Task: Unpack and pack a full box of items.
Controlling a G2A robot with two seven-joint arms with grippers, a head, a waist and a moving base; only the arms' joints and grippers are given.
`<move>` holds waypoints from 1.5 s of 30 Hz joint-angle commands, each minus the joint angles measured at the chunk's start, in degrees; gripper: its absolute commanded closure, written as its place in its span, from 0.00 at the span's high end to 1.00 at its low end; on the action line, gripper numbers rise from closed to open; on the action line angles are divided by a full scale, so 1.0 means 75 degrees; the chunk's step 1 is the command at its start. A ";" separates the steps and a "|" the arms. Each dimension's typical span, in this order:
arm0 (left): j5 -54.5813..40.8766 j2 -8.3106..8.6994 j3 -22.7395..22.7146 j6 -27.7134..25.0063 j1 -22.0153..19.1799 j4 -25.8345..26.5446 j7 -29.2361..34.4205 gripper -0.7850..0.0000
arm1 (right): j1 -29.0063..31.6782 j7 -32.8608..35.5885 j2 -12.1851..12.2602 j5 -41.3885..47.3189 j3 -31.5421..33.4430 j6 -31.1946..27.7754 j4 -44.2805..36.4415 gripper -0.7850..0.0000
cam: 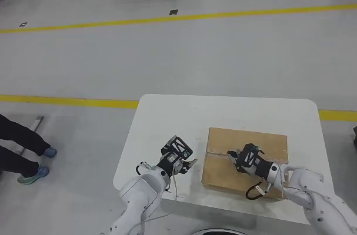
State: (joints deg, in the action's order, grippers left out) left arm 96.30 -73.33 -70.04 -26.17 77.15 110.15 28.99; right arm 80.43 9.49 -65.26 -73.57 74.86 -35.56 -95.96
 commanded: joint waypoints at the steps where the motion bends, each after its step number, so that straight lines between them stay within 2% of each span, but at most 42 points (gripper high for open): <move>1: 0.0000 0.0000 0.0000 0.0000 0.0000 0.0000 0.0000 1.00 | -0.0070 0.0066 -0.0001 -0.0197 -0.0049 0.0142 0.0201 0.00; 6: 0.0000 0.0000 0.0000 0.0000 0.0000 0.0000 0.0000 1.00 | 0.0156 0.0009 0.0073 -0.0192 0.0260 0.0015 0.0230 0.00; 16: 0.0000 0.0000 0.0000 0.0000 0.0000 0.0000 0.0000 1.00 | 0.1333 -0.0132 0.0314 -0.0222 0.1599 -0.0223 -0.0536 0.00; 31: 0.0000 0.0000 0.0000 0.0000 0.0000 0.0000 0.0000 1.00 | 0.2776 -0.0459 0.0501 0.0336 0.3511 -0.0151 -0.0762 0.00; 39: 0.0000 0.0000 0.0000 0.0000 0.0000 0.0000 0.0000 1.00 | 0.3510 -0.0818 0.0540 0.0887 0.4531 -0.0144 -0.0816 0.00; 45: 0.0000 0.0000 0.0000 0.0000 0.0000 0.0000 0.0000 1.00 | 0.3718 -0.1217 0.0516 0.1684 0.4761 -0.0317 -0.1166 0.00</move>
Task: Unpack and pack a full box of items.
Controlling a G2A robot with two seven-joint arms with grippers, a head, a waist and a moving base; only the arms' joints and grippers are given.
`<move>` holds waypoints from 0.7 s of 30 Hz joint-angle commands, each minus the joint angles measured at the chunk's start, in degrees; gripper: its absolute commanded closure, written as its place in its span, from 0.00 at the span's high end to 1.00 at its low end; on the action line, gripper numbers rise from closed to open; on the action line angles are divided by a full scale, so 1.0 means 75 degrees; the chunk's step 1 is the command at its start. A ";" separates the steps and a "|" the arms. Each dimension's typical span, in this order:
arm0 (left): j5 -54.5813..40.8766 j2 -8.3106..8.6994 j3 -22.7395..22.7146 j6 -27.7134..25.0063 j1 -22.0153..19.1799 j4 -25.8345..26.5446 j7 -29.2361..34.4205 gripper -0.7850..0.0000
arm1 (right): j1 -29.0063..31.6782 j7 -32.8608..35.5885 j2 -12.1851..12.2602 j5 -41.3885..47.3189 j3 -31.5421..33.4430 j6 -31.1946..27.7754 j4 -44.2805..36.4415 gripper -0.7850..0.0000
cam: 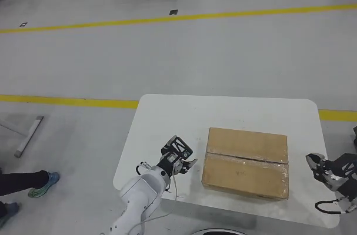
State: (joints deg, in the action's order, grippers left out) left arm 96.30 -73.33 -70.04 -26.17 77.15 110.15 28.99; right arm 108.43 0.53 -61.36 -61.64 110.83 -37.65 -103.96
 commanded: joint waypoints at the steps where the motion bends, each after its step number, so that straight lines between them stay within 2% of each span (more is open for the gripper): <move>1: 0.0000 0.0000 0.0000 0.0000 0.0000 0.0000 0.0000 1.00 | -0.0048 -0.0034 -0.0010 0.0183 -0.0139 -0.0088 -0.0222 0.00; 5: 0.0000 0.0000 0.0000 0.0000 0.0000 0.0000 0.0000 1.00 | -0.0401 0.0218 -0.0029 -0.0023 -0.0864 -0.0098 -0.0781 0.00; 7: 0.0000 0.0000 0.0000 0.0000 0.0000 0.0000 0.0000 1.00 | -0.0703 0.0470 -0.0039 -0.0483 -0.1416 -0.0027 -0.0924 0.00; 13: 0.0000 0.0000 0.0000 0.0000 0.0000 0.0000 0.0000 1.00 | -0.1515 0.0902 -0.0100 -0.1656 -0.2866 0.0284 -0.0480 0.00; 17: 0.0000 0.0000 0.0000 0.0000 0.0000 0.0000 0.0000 1.00 | -0.1526 0.0906 -0.0085 -0.1650 -0.2844 0.0262 -0.0019 0.00; 21: 0.0000 0.0000 0.0000 0.0000 0.0000 0.0000 0.0000 1.00 | -0.1241 0.0984 -0.0034 -0.1483 -0.2452 0.0127 0.0102 0.00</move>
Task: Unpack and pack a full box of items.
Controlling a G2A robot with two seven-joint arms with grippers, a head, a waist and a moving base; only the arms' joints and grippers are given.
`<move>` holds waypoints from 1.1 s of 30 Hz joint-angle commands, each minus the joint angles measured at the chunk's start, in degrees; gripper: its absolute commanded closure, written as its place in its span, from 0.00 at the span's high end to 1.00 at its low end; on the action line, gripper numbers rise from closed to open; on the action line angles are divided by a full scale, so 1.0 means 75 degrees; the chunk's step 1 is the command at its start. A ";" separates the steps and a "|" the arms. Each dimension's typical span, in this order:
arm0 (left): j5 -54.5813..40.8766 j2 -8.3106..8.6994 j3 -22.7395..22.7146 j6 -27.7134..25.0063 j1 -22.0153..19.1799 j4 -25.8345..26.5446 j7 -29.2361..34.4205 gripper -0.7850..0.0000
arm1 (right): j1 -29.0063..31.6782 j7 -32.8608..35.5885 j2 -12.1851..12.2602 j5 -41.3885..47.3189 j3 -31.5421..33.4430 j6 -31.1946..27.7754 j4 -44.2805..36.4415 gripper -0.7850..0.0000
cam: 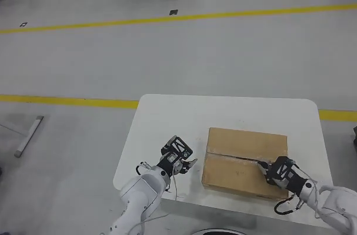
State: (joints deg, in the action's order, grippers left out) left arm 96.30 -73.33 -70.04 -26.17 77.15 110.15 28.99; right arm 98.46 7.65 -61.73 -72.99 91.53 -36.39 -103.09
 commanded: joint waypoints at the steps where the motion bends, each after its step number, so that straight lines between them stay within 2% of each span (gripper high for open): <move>1: 0.0000 0.0000 0.0000 0.0000 0.0000 0.0000 0.0000 1.00 | 0.0203 0.0047 0.0029 0.0083 0.0279 -0.0019 -0.0032 0.00; 9: 0.0000 0.0000 0.0000 0.0000 0.0000 0.0000 0.0000 1.00 | 0.1123 -0.0112 0.0106 0.0829 0.1515 -0.0074 -0.0306 0.00; 13: 0.0000 0.0000 0.0000 0.0000 0.0000 0.0000 0.0000 1.00 | 0.1391 -0.0284 0.0119 0.1304 0.2120 0.0042 -0.0096 0.00; 17: 0.0000 0.0000 0.0000 0.0000 0.0000 0.0000 0.0000 1.00 | 0.1580 -0.0479 0.0116 0.1945 0.2433 -0.0161 0.0062 0.00; 20: 0.0000 0.0000 0.0000 0.0000 0.0000 0.0000 0.0000 1.00 | 0.1700 -0.0970 0.0074 0.2646 0.2600 -0.0078 0.0167 0.00; 22: 0.0000 0.0000 0.0000 0.0000 0.0000 0.0000 0.0000 1.00 | 0.1783 -0.1507 0.0012 0.3125 0.2640 0.0250 0.0217 0.00; 26: 0.0000 0.0000 0.0000 0.0000 0.0000 0.0000 0.0000 1.00 | 0.1941 -0.2585 -0.0180 0.4300 0.2448 0.1485 0.0233 0.00; 30: 0.0000 0.0000 0.0000 0.0000 0.0000 0.0000 0.0000 1.00 | 0.2154 -0.3193 -0.0323 0.4564 0.2272 0.2566 -0.0134 0.00; 33: -0.0012 -0.0001 -0.0041 0.0196 0.0036 0.0089 -0.0217 1.00 | 0.2313 -0.3324 -0.0377 0.4485 0.2280 0.2937 -0.0462 0.00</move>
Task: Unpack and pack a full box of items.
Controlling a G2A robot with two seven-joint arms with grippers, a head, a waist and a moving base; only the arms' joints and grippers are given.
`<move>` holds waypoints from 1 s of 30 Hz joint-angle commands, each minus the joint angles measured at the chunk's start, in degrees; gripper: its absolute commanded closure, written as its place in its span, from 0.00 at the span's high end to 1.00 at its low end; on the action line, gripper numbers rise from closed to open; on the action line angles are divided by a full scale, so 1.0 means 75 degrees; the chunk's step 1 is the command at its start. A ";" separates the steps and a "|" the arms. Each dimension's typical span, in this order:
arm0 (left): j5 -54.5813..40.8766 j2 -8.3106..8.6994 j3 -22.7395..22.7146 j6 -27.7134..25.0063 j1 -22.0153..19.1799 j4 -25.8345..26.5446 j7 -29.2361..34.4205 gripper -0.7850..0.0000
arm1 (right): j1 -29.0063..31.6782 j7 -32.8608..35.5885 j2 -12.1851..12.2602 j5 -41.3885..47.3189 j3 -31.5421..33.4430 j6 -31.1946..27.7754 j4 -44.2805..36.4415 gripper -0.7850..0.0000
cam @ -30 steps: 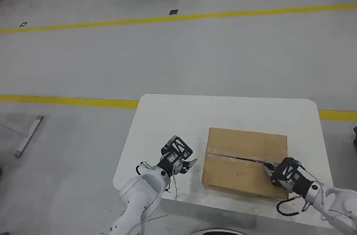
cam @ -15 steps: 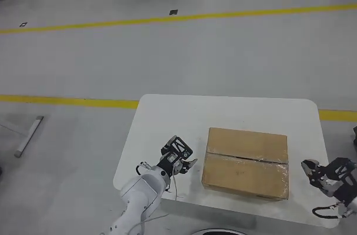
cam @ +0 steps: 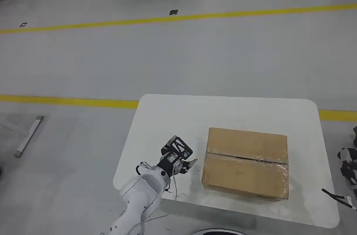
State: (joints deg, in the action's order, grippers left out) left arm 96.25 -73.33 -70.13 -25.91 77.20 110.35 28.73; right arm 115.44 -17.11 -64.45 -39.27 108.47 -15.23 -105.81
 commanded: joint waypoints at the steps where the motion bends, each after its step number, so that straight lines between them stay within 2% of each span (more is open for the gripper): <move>1: 0.0003 -0.0004 -0.0086 0.0409 0.0062 0.0180 -0.0378 1.00 | 0.0097 0.0005 -0.0024 -0.0071 0.0048 0.0180 -0.0227 0.00; 9: -0.0323 -0.0093 -0.0452 0.2815 0.0571 0.0850 -0.1416 1.00 | 0.0240 0.0433 -0.0079 -0.0299 0.0149 0.0326 -0.0825 0.00; 12: -0.0400 -0.0109 -0.0540 0.3202 0.0693 0.0922 -0.1650 1.00 | 0.0225 0.0622 -0.0105 -0.0554 0.0101 0.0655 -0.1084 0.00; 16: -0.0980 -0.0134 -0.0524 0.3216 0.0834 0.1025 -0.1753 1.00 | 0.0245 0.1275 -0.0106 -0.0963 0.0058 0.0816 -0.1413 0.00; 17: -0.0980 -0.0134 -0.0524 0.3216 0.0834 0.1025 -0.1753 1.00 | 0.0216 0.1406 -0.0106 -0.0966 0.0047 0.0778 -0.1424 0.25; 18: -0.0980 -0.0134 -0.0524 0.3216 0.0834 0.1025 -0.1753 1.00 | 0.0216 0.1406 -0.0106 -0.0966 0.0047 0.0778 -0.1424 1.00; 19: -0.1143 -0.0135 -0.0524 0.3216 0.0839 0.1028 -0.1754 1.00 | 0.0227 0.1365 -0.0107 -0.0975 0.0048 0.0795 -0.1430 0.01; 20: -0.1148 -0.0135 -0.0523 0.3213 0.0838 0.1028 -0.1755 1.00 | 0.0218 0.1412 -0.0106 -0.0978 0.0046 0.0780 -0.1431 0.01; 22: -0.0997 -0.0135 -0.0524 0.3214 0.0835 0.1026 -0.1754 1.00 | 0.0214 0.1417 -0.0106 -0.0968 0.0046 0.0775 -0.1425 0.12; 24: -0.0973 -0.0134 -0.0524 0.3216 0.0834 0.1025 -0.1753 1.00 | 0.0216 0.1406 -0.0106 -0.0965 0.0046 0.0777 -0.1423 0.31; 27: -0.0979 -0.0134 -0.0524 0.3216 0.0834 0.1025 -0.1753 1.00 | 0.0216 0.1405 -0.0106 -0.0965 0.0047 0.0778 -0.1423 0.54; 30: -0.0980 -0.0134 -0.0524 0.3216 0.0834 0.1025 -0.1752 1.00 | 0.0216 0.1405 -0.0106 -0.0966 0.0047 0.0778 -0.1423 0.73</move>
State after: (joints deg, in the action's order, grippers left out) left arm 88.90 -74.34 -74.07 -1.79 83.45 118.04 15.59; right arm 117.06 -6.57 -65.24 -46.51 108.82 -9.40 -116.49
